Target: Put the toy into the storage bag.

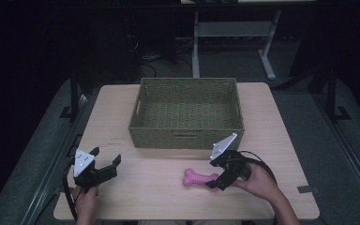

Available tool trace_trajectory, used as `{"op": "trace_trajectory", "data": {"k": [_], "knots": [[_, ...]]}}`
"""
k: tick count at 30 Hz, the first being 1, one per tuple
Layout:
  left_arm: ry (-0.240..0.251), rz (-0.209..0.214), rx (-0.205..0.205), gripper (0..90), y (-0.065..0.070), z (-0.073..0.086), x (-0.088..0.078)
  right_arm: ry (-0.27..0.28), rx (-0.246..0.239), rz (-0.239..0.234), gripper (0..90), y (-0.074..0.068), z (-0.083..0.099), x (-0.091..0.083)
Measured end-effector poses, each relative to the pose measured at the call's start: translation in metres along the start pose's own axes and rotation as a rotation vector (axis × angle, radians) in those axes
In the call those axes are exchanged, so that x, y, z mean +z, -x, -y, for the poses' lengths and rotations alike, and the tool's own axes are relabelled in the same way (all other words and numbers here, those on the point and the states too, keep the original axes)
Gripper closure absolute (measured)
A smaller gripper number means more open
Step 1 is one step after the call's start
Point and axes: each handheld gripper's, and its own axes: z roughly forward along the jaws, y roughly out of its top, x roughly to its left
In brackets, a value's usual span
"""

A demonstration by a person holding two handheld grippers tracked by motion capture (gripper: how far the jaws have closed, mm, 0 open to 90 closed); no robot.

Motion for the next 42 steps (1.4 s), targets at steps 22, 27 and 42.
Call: {"op": "trace_trajectory", "data": {"k": [22, 27, 42], "knots": [[-0.005, 0.002, 0.001, 13.6, 0.0, 0.0, 0.001, -0.069, -0.039, -0.012, 20.0, 0.0, -0.016, 0.015], [-0.005, 0.002, 0.003, 13.7, 0.0, 0.0, 0.001, -0.089, -0.047, -0.012, 21.0, 0.0, -0.02, 0.019], [-0.01, 0.007, -0.002, 13.7, 0.0, 0.0, 0.002, -0.169, -0.082, -0.007, 31.9, -0.002, -0.026, 0.037]]}}
